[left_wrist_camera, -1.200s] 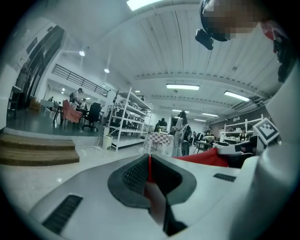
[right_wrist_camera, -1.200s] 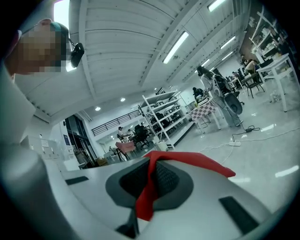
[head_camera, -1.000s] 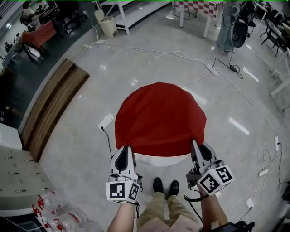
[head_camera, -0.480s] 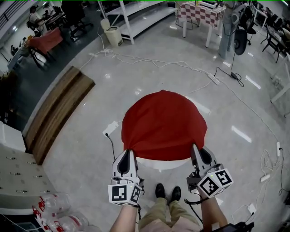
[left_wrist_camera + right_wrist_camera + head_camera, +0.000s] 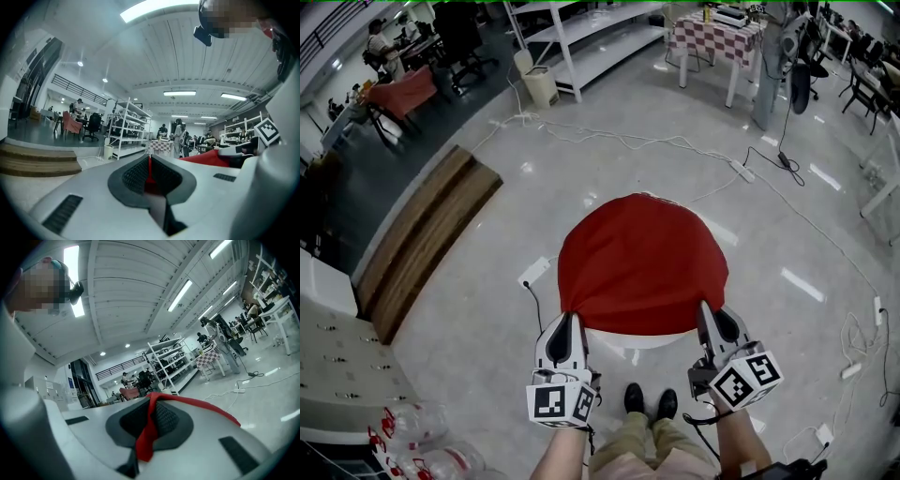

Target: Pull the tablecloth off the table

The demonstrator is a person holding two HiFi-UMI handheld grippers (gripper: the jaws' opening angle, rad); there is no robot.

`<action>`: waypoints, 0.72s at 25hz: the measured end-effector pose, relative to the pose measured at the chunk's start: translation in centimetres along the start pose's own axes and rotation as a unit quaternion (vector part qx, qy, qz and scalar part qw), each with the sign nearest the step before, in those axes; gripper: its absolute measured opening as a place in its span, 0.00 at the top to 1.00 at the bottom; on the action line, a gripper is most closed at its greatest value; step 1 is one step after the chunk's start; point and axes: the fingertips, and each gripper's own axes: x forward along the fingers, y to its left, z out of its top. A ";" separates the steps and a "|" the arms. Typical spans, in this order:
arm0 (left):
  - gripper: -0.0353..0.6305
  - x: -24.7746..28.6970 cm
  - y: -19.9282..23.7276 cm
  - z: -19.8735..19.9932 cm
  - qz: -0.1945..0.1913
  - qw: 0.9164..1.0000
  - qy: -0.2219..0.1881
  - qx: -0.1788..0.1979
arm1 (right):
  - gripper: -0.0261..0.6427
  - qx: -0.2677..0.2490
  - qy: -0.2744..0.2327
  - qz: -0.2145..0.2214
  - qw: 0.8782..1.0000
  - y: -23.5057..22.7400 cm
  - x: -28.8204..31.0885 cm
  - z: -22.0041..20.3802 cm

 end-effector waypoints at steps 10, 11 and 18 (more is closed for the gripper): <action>0.89 -2.6 -0.2 1.2 0.002 1.000 -0.012 0.004 | 0.92 -0.008 -0.007 0.007 1.000 1.9 -1.9 0.2; 0.89 -2.8 -0.3 1.2 0.003 1.000 -0.012 0.004 | 0.92 -0.009 -0.008 0.008 1.000 2.0 -2.1 0.2; 0.89 -4.0 -0.6 1.9 0.002 1.000 -0.017 0.009 | 0.92 -0.013 -0.013 0.010 1.000 2.8 -3.1 0.5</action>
